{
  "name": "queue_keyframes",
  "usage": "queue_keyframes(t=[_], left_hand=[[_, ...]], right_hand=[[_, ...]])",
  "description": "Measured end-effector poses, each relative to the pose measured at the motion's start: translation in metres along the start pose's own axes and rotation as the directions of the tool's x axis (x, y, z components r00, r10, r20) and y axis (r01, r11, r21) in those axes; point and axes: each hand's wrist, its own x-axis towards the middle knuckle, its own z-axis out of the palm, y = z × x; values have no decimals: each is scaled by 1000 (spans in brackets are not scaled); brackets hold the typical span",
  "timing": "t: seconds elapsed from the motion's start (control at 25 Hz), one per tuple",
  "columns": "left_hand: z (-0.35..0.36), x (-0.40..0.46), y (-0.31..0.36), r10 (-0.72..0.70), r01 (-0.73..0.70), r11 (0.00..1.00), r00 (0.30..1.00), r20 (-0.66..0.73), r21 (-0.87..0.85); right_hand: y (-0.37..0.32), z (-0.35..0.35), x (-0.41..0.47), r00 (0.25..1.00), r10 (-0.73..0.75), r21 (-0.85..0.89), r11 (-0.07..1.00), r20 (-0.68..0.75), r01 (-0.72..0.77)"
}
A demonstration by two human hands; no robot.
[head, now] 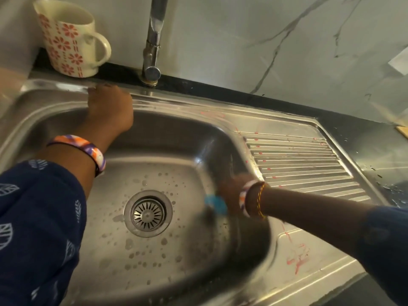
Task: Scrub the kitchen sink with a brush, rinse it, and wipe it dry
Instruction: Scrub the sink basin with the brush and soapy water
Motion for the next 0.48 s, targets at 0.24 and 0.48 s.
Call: queue_keyframes(t=[0.24,0.48], left_hand=[[-5,-6,-3,-19,16,995,1000,-22,-97],[1,-7,-10,-25,15,985,998,-55,-170]], right_hand=[[6,11,3,972,4,375,922,234,-94],[18,-11,24,910,245,127,969,-336,-214]])
